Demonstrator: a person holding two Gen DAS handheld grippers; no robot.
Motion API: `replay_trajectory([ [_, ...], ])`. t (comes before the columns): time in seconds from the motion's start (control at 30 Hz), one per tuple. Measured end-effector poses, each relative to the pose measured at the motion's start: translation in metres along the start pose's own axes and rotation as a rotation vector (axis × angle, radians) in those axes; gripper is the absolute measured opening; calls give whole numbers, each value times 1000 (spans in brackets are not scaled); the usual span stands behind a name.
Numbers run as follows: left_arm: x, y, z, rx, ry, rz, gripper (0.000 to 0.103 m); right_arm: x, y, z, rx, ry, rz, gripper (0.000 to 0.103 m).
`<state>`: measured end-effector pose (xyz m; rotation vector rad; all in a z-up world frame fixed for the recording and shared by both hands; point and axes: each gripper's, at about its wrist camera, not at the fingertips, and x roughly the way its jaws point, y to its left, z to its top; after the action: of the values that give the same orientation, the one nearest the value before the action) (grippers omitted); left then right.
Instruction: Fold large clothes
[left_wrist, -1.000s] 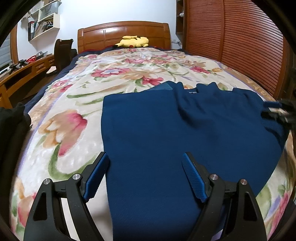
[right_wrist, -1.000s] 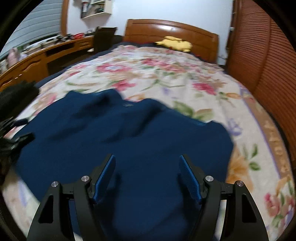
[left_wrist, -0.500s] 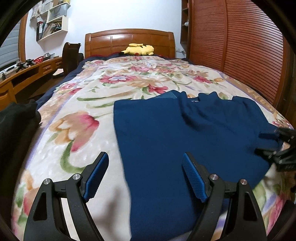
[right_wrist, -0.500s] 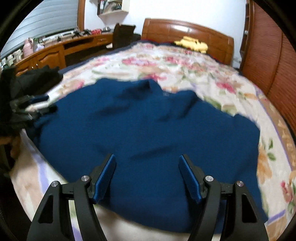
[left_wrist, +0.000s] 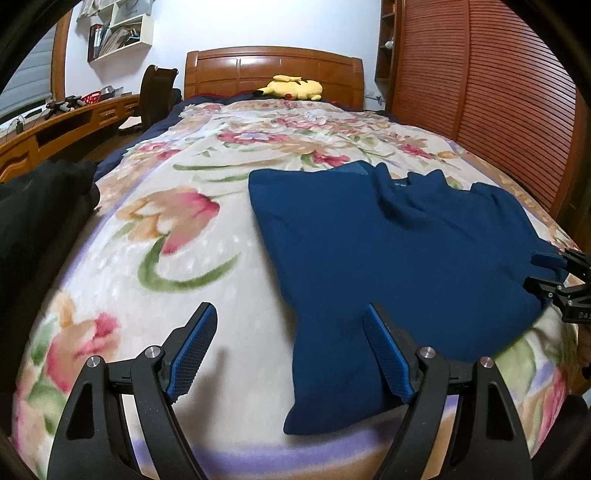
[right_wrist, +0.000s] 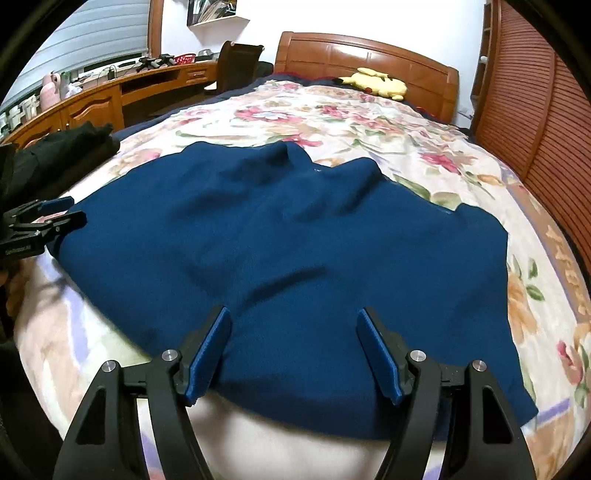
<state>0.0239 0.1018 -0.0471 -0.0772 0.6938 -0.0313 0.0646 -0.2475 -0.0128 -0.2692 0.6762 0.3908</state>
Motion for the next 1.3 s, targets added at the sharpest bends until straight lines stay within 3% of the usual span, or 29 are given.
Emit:
replay_trajectory([
  [0.27, -3, 2, -12, -21, -3, 25, 83, 4, 6, -8, 1, -7, -6, 73],
  [0.53, -4, 13, -23, -88, 21, -22, 83, 5, 7, -9, -2, 4, -14, 73],
  [0.87, -6, 10, -28, -86, 38, -29, 82, 9, 3, -14, 25, -11, -13, 73],
  [0.97, -6, 9, -28, -83, 49, -46, 75, 9, 4, -14, 21, -10, -20, 73],
  [1.03, -6, 6, -27, -86, 61, -66, 65, 8, 4, -14, 21, -9, -19, 73],
  [1.13, -5, -1, -24, -90, 94, -121, 34, 7, 4, -16, 23, -16, -24, 73],
  [1.17, -5, -4, -23, -92, 105, -143, 18, 7, 5, -16, 22, -19, -28, 73],
  [1.2, -8, -8, -19, -89, 98, -130, 13, 6, 5, -16, 23, -20, -29, 73],
  [1.3, -26, -20, -7, -62, 33, -80, 10, 3, 5, -17, 23, -22, -38, 73],
])
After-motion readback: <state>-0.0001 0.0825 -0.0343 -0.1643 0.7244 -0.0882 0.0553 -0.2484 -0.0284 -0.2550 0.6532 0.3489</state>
